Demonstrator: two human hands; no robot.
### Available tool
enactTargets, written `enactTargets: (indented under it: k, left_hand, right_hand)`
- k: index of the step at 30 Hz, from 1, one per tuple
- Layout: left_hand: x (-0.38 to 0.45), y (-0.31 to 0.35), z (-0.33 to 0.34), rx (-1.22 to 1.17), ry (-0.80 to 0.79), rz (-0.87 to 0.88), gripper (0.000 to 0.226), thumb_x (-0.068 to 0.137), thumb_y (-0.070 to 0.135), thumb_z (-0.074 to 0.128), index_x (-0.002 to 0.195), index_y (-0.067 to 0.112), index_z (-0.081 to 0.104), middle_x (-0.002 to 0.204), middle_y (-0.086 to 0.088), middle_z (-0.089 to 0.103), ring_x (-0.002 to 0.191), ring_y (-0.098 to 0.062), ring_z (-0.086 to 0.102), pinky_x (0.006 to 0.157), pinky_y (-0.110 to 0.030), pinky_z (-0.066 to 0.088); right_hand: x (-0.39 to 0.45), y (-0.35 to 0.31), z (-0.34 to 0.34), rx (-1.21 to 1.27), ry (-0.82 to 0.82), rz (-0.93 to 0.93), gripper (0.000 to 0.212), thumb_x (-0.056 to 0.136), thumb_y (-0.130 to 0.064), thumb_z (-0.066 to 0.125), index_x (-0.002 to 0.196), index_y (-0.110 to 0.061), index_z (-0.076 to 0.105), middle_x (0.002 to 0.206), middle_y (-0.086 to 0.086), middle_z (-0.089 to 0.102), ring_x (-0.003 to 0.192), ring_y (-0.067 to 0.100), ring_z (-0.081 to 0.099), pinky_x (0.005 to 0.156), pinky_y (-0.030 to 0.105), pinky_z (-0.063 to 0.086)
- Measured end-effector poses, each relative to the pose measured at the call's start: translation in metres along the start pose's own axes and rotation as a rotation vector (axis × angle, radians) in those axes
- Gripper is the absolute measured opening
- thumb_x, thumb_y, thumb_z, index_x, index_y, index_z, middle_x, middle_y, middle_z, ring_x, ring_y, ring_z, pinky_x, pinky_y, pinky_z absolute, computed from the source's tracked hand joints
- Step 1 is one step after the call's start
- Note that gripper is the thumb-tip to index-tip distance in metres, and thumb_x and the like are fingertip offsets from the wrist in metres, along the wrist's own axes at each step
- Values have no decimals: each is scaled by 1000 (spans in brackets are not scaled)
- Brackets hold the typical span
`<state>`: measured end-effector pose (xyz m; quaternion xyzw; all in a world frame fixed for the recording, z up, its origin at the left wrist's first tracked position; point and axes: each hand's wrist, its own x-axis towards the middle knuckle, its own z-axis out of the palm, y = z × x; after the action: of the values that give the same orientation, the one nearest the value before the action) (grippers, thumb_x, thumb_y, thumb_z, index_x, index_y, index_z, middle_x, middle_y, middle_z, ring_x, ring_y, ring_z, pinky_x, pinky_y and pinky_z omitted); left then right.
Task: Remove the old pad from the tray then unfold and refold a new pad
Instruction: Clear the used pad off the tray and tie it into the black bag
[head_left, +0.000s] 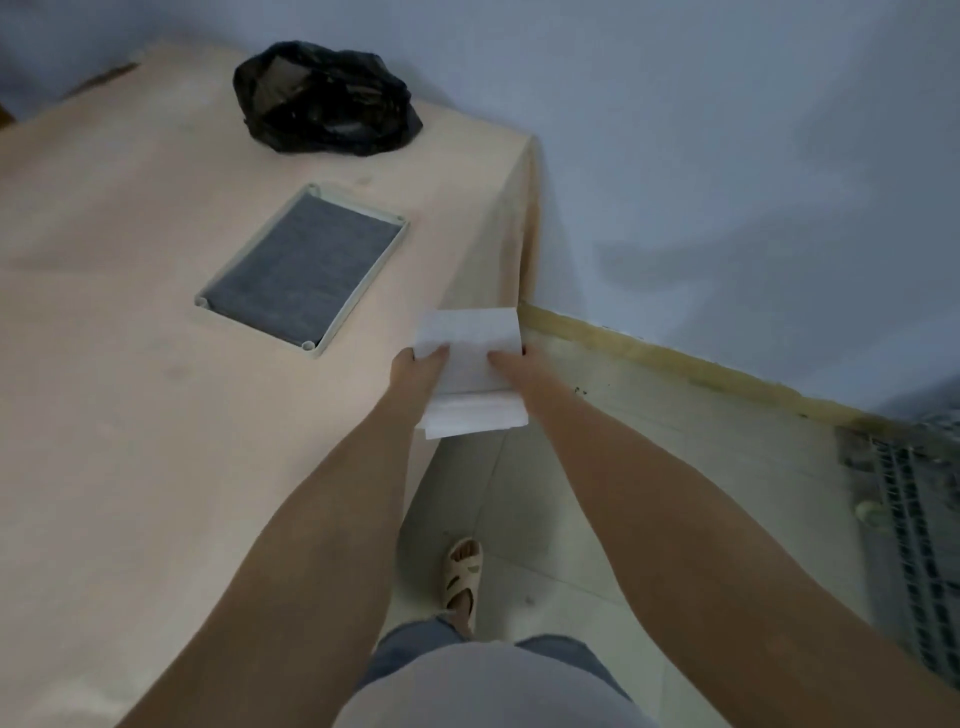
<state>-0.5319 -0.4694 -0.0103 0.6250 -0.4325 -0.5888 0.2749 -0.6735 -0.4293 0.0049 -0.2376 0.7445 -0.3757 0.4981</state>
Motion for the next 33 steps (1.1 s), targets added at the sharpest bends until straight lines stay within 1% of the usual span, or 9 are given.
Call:
enactTargets:
  k: [4, 10, 14, 17, 19, 24, 28, 31, 33]
  left_hand:
    - [37, 35, 1, 44, -5, 27, 52, 91, 37, 57, 128, 1, 48, 122, -13, 56, 109, -31, 55, 90, -38, 46]
    - [70, 75, -9, 50, 37, 88, 56, 89, 35, 62, 131, 1, 47, 128, -14, 54, 115, -31, 53, 100, -44, 44]
    - [88, 86, -26, -25, 97, 113, 39, 90, 25, 60, 122, 3, 56, 115, -10, 60, 97, -23, 57, 84, -35, 46]
    - [102, 88, -45, -64, 200, 87, 34, 89, 26, 63, 114, 3, 60, 99, -6, 60, 83, -19, 58, 74, -28, 42]
    - [112, 91, -59, -90, 277, 66, 35, 89, 27, 63, 113, 3, 59, 101, -6, 61, 81, -17, 56, 74, -26, 42]
    - [135, 100, -96, -183, 502, -20, 44, 89, 27, 62, 124, 0, 53, 123, -12, 60, 111, -29, 57, 80, -26, 40]
    - [149, 102, -121, -243, 648, -85, 49, 89, 30, 62, 125, 0, 50, 124, -12, 58, 111, -29, 56, 81, -29, 40]
    - [155, 96, -135, -309, 731, -111, 49, 87, 30, 64, 124, 1, 52, 123, -11, 59, 110, -28, 57, 85, -30, 44]
    - [154, 90, -141, -336, 792, -131, 49, 86, 30, 65, 124, 2, 53, 122, -11, 60, 109, -29, 58, 89, -34, 46]
  right_hand:
    - [26, -36, 1, 34, 20, -24, 44, 89, -18, 57, 130, -6, 45, 123, 11, 56, 94, 21, 51, 80, 34, 42]
    - [55, -83, 15, -67, 34, -80, 46, 91, -21, 57, 131, -5, 44, 128, 15, 53, 116, 32, 53, 85, 36, 44]
    - [78, -111, 36, -188, -4, -136, 44, 90, -20, 58, 128, -1, 47, 124, 14, 55, 114, 31, 53, 92, 36, 44]
    - [94, -128, 61, -222, -90, -171, 34, 90, -15, 57, 120, 1, 54, 113, 12, 59, 96, 24, 54, 81, 30, 43]
    - [105, -140, 80, -208, -167, -188, 32, 88, -11, 57, 118, 2, 57, 116, 17, 62, 93, 25, 58, 79, 30, 47]
    - [132, -174, 137, -252, -326, -222, 41, 87, -7, 59, 126, 2, 50, 121, 20, 60, 107, 33, 59, 90, 39, 49]
    - [153, -194, 173, -340, -458, -217, 34, 87, -13, 60, 117, -1, 52, 113, 16, 61, 97, 30, 61, 81, 37, 51]
    - [161, -203, 192, -464, -553, -243, 23, 86, -18, 59, 105, -7, 52, 99, 8, 60, 76, 19, 56, 63, 28, 45]
    - [164, -205, 205, -530, -619, -277, 28, 86, -19, 59, 110, -6, 53, 100, 8, 60, 80, 20, 55, 66, 29, 43]
